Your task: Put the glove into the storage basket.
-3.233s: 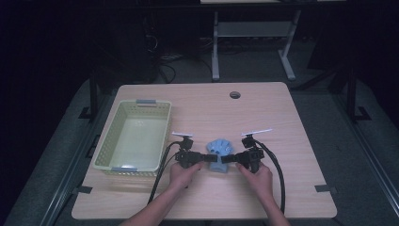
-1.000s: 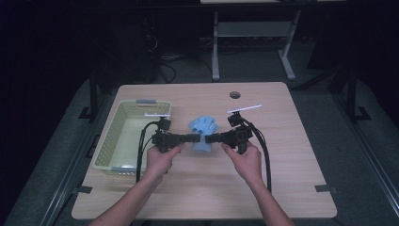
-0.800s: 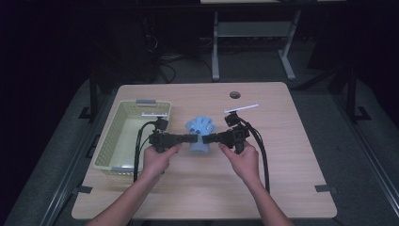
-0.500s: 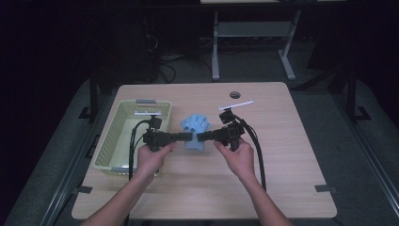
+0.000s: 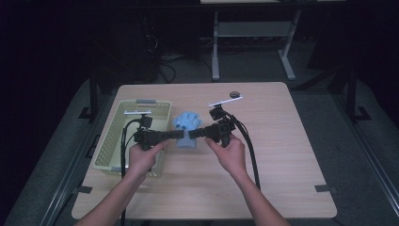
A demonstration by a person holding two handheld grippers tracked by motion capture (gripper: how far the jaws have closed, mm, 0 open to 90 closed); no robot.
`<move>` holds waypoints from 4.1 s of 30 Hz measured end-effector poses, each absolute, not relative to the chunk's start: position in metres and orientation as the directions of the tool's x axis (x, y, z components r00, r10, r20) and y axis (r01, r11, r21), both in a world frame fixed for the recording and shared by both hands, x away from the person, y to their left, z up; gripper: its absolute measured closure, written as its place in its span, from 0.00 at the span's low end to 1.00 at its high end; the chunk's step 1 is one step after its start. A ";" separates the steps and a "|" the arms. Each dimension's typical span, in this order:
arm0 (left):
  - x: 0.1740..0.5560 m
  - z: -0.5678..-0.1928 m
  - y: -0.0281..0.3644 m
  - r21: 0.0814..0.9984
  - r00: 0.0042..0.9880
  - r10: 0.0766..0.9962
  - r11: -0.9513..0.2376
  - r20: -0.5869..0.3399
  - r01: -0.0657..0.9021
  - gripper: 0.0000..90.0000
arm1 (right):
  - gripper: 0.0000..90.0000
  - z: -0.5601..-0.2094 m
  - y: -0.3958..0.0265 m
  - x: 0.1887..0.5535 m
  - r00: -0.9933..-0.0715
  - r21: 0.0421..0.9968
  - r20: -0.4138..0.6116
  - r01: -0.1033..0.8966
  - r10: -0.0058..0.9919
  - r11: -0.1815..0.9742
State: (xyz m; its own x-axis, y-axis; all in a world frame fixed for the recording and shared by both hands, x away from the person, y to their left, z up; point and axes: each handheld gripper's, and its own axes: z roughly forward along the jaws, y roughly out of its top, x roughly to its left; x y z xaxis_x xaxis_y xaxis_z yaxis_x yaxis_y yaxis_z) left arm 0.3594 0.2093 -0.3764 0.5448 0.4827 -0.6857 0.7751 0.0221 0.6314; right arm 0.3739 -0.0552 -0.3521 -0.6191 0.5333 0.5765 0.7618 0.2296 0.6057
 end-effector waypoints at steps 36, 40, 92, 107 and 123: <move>0.359 -0.373 0.269 0.623 0.502 0.524 0.071 -0.688 0.779 0.86 | 0.88 -0.351 0.006 0.390 -0.655 0.616 0.573 0.741 0.493 0.267; 0.358 -0.373 0.279 0.619 0.492 0.529 0.081 -0.691 0.782 0.86 | 0.88 -0.352 0.016 0.393 -0.661 0.618 0.574 0.737 0.482 0.274; 0.362 -0.398 0.345 0.564 0.385 0.722 0.009 -0.575 0.826 0.93 | 0.88 -0.406 0.105 0.413 -0.626 0.550 0.648 0.779 0.434 0.301; 0.366 -0.404 0.334 0.533 0.362 0.801 -0.065 -0.477 0.844 0.94 | 0.86 -0.409 0.111 0.411 -0.642 0.543 0.591 0.764 0.488 0.348; 0.378 -0.409 0.327 0.429 0.353 0.842 -0.165 -0.407 0.888 0.76 | 0.86 -0.394 0.095 0.408 -0.651 0.569 0.581 0.754 0.489 0.328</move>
State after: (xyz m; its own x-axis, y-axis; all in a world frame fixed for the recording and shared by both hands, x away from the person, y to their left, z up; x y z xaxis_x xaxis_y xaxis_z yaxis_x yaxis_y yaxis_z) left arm 0.3784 0.3268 -0.4088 0.3531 0.8425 -0.4069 0.8882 -0.1652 0.4286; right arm 0.4079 0.0948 -0.3944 -0.6511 0.4886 0.5808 0.7539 0.3280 0.5692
